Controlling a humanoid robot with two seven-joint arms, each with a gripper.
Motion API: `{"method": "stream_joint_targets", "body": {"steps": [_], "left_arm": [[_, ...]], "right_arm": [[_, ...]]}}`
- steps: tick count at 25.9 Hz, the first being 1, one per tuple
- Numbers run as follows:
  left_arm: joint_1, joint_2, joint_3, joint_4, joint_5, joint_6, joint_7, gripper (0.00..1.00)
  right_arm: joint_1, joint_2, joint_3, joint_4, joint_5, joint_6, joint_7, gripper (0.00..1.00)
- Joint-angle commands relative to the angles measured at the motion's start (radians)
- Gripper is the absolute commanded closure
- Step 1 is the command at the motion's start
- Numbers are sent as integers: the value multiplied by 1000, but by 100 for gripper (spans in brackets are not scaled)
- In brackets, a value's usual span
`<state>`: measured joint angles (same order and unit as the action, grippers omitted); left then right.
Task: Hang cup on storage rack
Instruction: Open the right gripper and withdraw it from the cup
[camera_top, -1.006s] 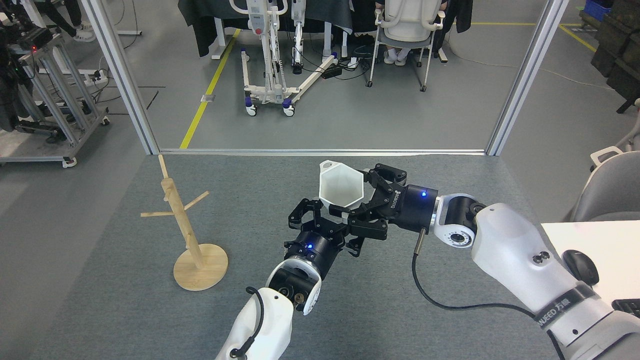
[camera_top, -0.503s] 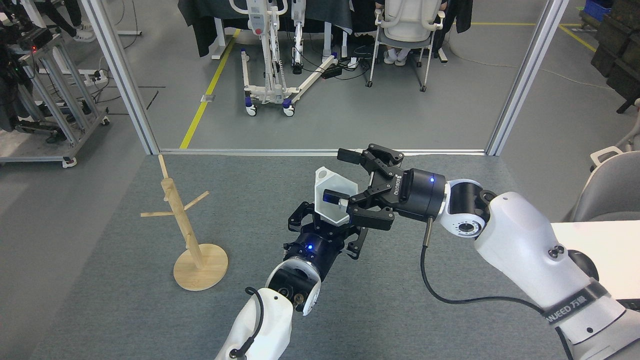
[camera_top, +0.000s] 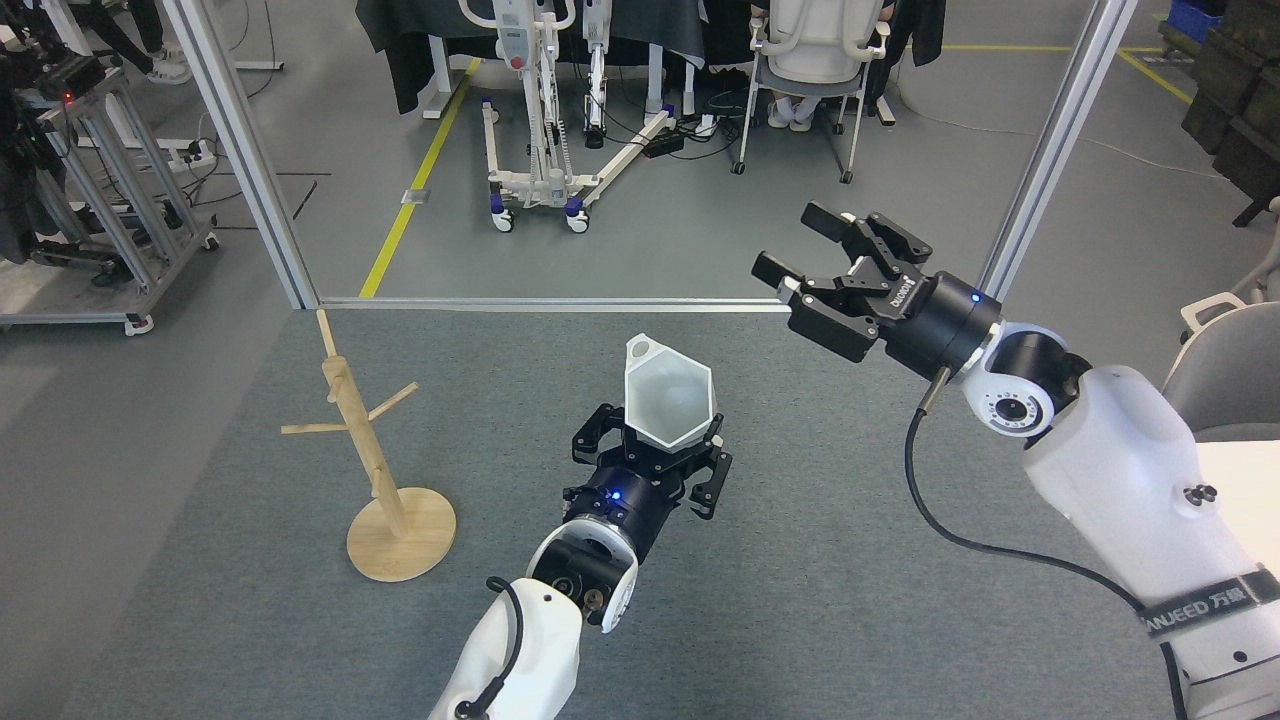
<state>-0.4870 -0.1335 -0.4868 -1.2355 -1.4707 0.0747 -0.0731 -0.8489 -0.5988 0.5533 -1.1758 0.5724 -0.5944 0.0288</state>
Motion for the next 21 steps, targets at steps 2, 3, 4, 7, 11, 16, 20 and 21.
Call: {"method": "stream_joint_targets", "body": {"steps": [2,3,4,7,11,16,20,21], "left_arm": [[47,3,2,-36,-5,0,10,99],[53,6,1,-47,-7,-1,7,98],[65,8,-1,-59,-8,-1,4,98],[131,20,-2,-128,-13,-18,-1,96],[205,68,-2,-214,-28,-35,-7,96],[311,170,2,-331,-59,-32,-7,97],[364,264,4,-383,-88,-24,-5,97],[372,287,4,-384,-96,-23,-7,97]], "right_arm": [[79,-4,-78,45,12,214,3,2],[103,-4,-96,48,20,265,3,2],[131,-4,-118,50,35,312,3,2],[223,-3,-199,70,109,432,3,2],[370,20,-331,70,225,525,0,2],[542,93,-429,70,369,634,-41,2],[599,129,-426,64,409,731,-161,2],[611,131,-424,64,409,743,-190,2]]}}
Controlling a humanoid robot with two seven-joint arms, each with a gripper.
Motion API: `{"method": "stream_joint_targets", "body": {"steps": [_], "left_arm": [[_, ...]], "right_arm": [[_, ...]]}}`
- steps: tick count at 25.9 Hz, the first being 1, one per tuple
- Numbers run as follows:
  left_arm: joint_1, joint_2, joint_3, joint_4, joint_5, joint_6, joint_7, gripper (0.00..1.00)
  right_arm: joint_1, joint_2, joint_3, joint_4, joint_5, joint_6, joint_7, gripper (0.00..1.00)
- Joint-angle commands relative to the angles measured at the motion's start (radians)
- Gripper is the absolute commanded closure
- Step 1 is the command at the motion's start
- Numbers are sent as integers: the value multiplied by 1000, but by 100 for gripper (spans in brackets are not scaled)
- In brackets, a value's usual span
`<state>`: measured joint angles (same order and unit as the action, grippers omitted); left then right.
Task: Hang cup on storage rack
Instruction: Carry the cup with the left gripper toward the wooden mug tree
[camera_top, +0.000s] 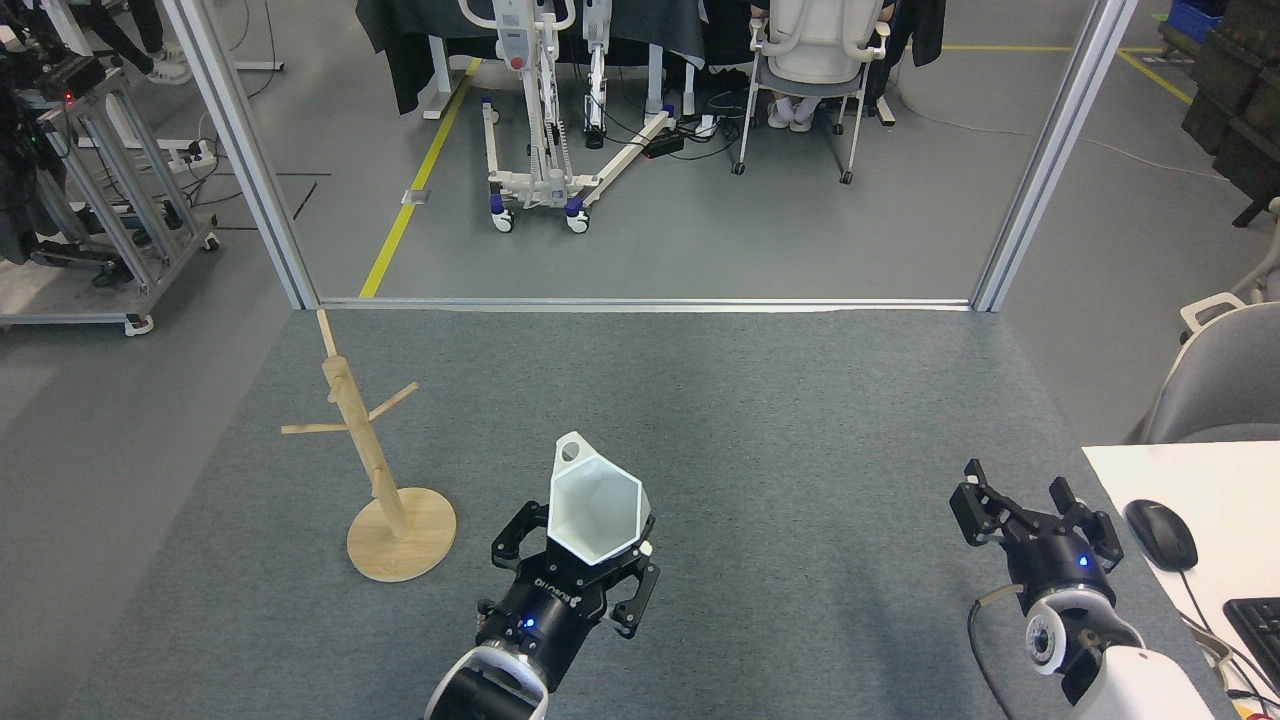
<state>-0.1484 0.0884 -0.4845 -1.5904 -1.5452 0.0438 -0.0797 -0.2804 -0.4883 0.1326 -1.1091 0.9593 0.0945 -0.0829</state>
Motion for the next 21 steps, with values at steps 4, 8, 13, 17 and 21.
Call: {"method": "stream_joint_targets", "body": {"steps": [4,8,13,17,21], "left_arm": [[70,171,43,-82,-21,7,-3,97],[82,261,110,-86,-19,-1,-8,96],[96,310,192,-88,-19,-16,-29,96],[101,312,239,-86,-19,-24,-29,96],[127,307,288,-86,-19,-25,-29,94]], "right_arm": [[67,23,-2,-9,22,62,-118,2],[66,17,-1,-9,22,54,-118,2],[52,20,-1,-67,27,47,-107,2],[70,25,-13,-161,45,41,-107,1],[79,28,-13,-164,62,42,-107,1]]}}
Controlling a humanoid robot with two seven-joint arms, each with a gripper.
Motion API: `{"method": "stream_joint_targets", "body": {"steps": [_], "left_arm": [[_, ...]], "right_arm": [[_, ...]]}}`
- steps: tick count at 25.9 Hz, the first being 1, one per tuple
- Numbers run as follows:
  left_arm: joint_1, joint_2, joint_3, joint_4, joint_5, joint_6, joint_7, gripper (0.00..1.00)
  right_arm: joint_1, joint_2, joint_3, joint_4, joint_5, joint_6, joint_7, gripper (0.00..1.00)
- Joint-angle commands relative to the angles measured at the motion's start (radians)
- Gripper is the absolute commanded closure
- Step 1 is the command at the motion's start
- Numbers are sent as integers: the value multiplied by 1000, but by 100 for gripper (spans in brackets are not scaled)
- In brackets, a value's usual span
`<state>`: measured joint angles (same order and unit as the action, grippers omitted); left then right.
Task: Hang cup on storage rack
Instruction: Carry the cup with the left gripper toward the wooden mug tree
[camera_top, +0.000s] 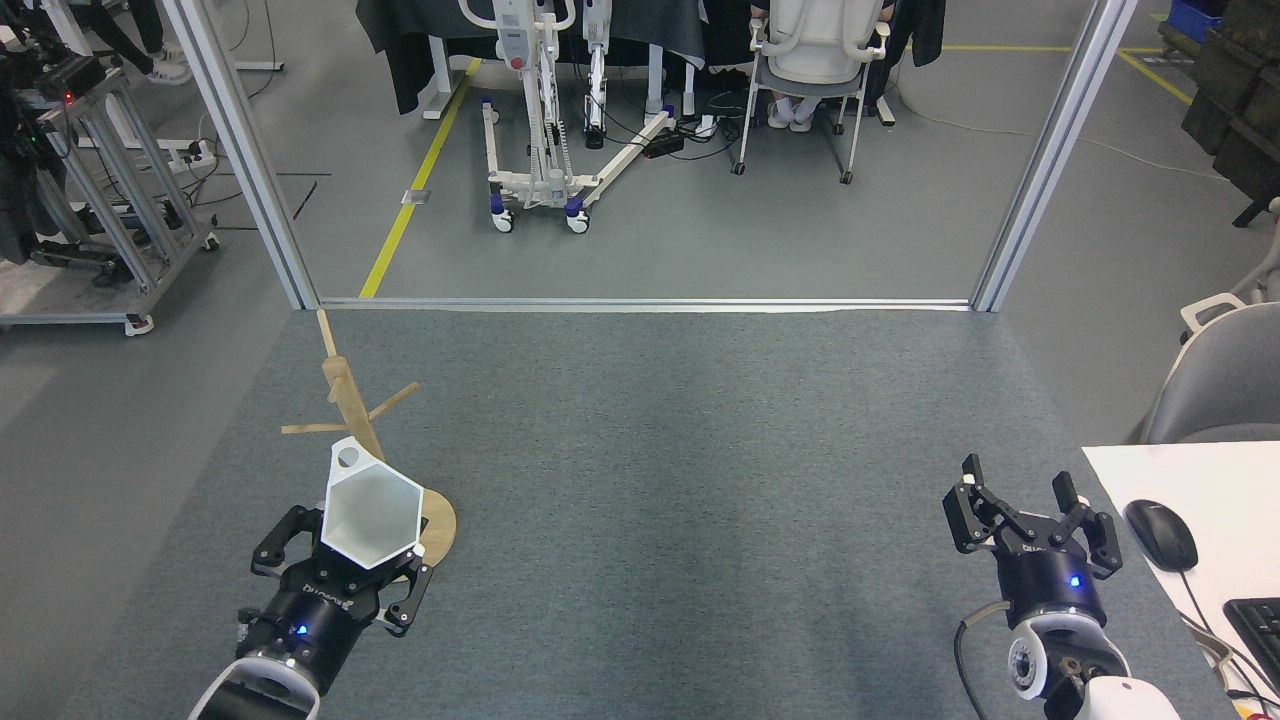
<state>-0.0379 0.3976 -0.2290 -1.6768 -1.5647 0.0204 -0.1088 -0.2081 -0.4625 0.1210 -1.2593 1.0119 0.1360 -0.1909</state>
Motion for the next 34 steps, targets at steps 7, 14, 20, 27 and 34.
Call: {"method": "stream_joint_targets", "body": {"steps": [7,14,20,27,34], "left_arm": [[81,3,102,-3,0,-10,1,91],[75,26,152,6,-15,-66,-6,91],[67,26,161,34,-71,-103,-26,91],[16,29,163,80,-138,-142,-40,91],[-53,61,163,167,-133,-143,-63,91]], "right_arm": [[10,2,0,-14,11,1,1,1],[13,4,0,-12,13,1,1,1],[13,13,2,-12,14,1,1,1],[13,15,2,-12,14,1,1,1],[13,13,2,-12,14,1,1,1]]}}
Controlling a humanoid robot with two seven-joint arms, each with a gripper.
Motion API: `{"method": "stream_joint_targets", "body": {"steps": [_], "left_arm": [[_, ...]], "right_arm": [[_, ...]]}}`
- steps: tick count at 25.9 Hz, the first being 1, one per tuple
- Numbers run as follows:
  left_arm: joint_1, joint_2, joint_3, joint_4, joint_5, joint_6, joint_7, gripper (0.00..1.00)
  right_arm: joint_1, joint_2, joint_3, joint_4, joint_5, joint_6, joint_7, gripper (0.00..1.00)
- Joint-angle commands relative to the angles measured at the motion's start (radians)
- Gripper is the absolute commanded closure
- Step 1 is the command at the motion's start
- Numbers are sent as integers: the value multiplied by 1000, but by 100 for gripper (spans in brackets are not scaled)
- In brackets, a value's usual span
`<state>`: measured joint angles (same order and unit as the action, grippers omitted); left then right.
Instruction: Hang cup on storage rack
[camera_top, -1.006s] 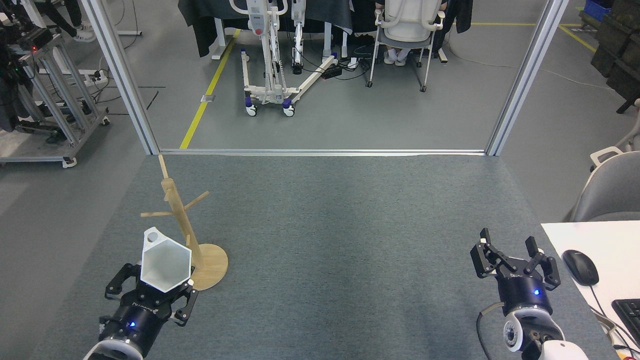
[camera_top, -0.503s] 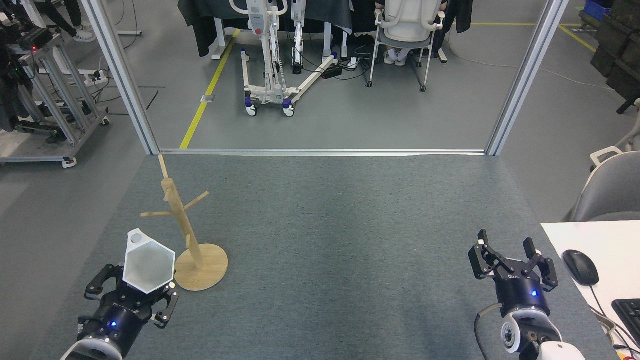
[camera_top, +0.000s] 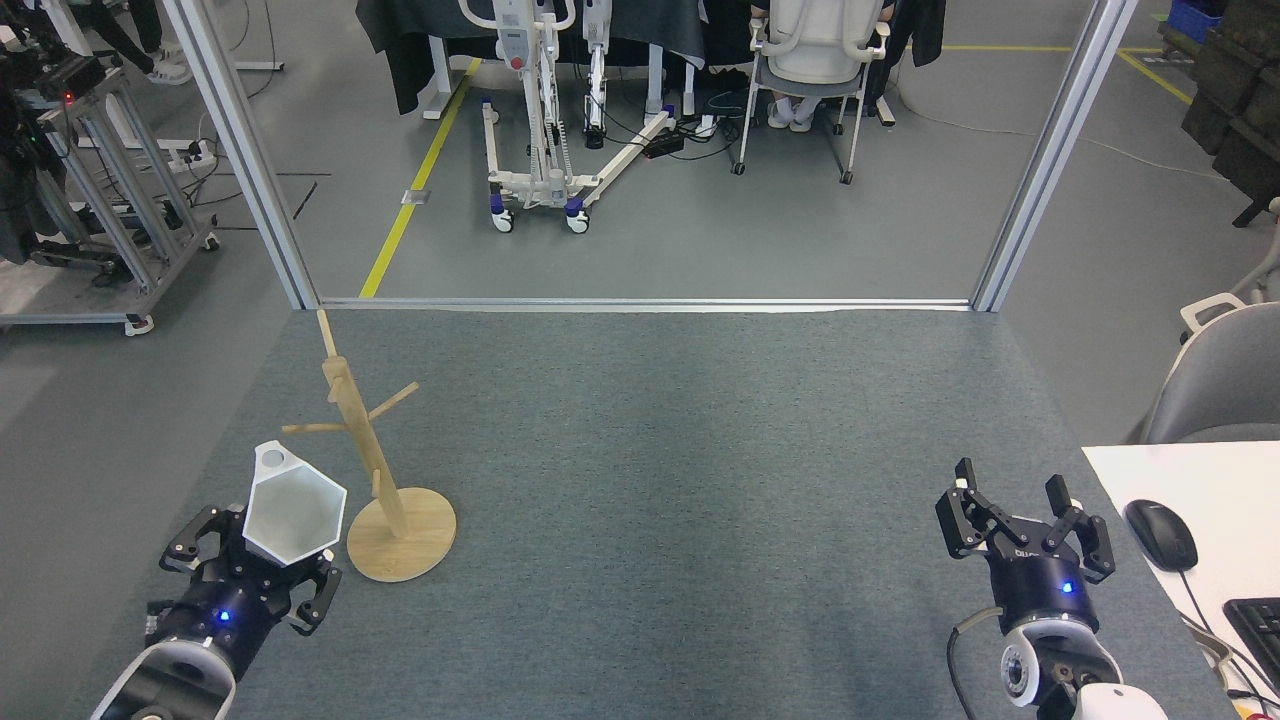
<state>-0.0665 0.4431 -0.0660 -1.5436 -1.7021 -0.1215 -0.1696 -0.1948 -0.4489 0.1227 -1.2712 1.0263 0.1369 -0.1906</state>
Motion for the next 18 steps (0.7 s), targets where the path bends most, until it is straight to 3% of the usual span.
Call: {"method": "stream_joint_targets", "body": {"steps": [1,18], "left_arm": [[-29,17,0,40,6,-1,-2,91],[-65,52,2,60,12,-23,12,91]], "right_arm": [[1,1,2,0,0,0,0,1],[0,1,2,1,2,0,0,1]]}}
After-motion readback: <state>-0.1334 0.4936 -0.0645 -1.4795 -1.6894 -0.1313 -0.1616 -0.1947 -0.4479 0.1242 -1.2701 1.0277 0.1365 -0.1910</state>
